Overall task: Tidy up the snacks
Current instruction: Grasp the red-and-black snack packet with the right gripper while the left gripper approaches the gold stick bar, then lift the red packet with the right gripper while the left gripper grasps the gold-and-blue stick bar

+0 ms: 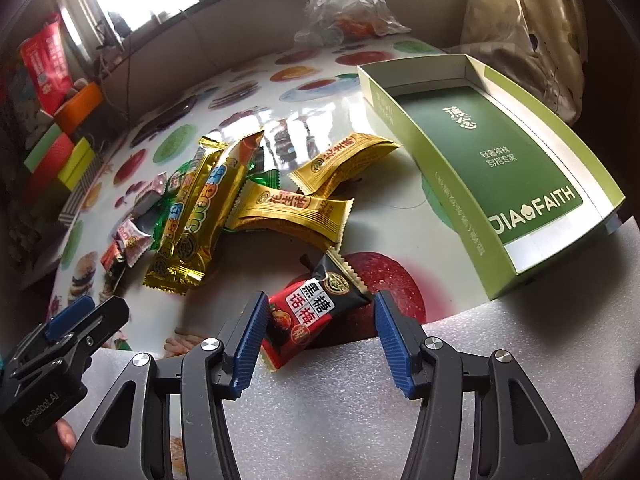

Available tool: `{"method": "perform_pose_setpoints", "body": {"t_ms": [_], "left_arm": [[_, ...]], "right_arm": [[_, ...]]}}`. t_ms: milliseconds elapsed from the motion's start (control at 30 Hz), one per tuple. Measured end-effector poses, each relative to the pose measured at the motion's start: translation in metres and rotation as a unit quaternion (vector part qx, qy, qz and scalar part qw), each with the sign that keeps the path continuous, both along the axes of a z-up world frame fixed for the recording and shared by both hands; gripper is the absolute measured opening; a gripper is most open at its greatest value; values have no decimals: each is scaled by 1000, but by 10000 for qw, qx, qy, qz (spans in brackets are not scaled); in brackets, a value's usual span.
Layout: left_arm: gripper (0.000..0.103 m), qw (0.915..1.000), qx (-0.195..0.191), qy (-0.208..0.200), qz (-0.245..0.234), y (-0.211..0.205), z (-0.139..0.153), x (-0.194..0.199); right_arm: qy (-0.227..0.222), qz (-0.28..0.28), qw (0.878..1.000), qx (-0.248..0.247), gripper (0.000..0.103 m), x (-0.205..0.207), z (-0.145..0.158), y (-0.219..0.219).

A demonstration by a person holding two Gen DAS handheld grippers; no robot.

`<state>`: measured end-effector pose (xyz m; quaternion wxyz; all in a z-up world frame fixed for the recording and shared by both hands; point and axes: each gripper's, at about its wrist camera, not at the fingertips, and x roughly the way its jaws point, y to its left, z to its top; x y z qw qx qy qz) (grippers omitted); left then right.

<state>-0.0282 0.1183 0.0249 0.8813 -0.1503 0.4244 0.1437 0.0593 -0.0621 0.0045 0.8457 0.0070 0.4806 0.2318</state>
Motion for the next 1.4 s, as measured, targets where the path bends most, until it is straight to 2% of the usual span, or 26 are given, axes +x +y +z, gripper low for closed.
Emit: {"method": "perform_pose_setpoints", "body": {"t_ms": [233, 333, 467, 633, 767, 833, 933, 1133, 1333, 1400], "left_arm": [[76, 10000, -49, 40, -45, 1, -1, 6], [76, 9999, -73, 7, -89, 1, 1, 11], [76, 9997, -104, -64, -196, 1, 4, 20], [76, 9988, -357, -110, -303, 2, 6, 34], [76, 9987, -306, -95, -405, -2, 8, 48], [70, 9989, -268, -55, -368, -2, 8, 55], [68, 9989, -285, -23, -370, 0, 7, 66], [63, 9991, -229, 63, -364, 4, 5, 82], [59, 9978, -196, 229, -589, -2, -1, 97], [53, 9973, -241, 300, -623, -3, -4, 101]], "right_arm": [[-169, 43, 9998, -128, 50, 4, -1, 11], [-317, -15, 9992, -229, 38, 6, -2, 11], [-477, 66, 9980, -404, 29, 5, -2, 12], [-515, 82, 9980, -348, 22, 7, -3, 6], [-542, 23, 9980, -329, 20, 10, -1, 0], [-587, 11, 9978, -317, 19, 9, 0, -3], [-725, 31, 9969, -295, 17, 6, 5, -6], [-731, -11, 9973, -114, 16, 5, 8, -17], [-729, -9, 9973, 100, 16, 5, 11, -24], [-728, -8, 9972, 168, 16, 5, 12, -25]]}}
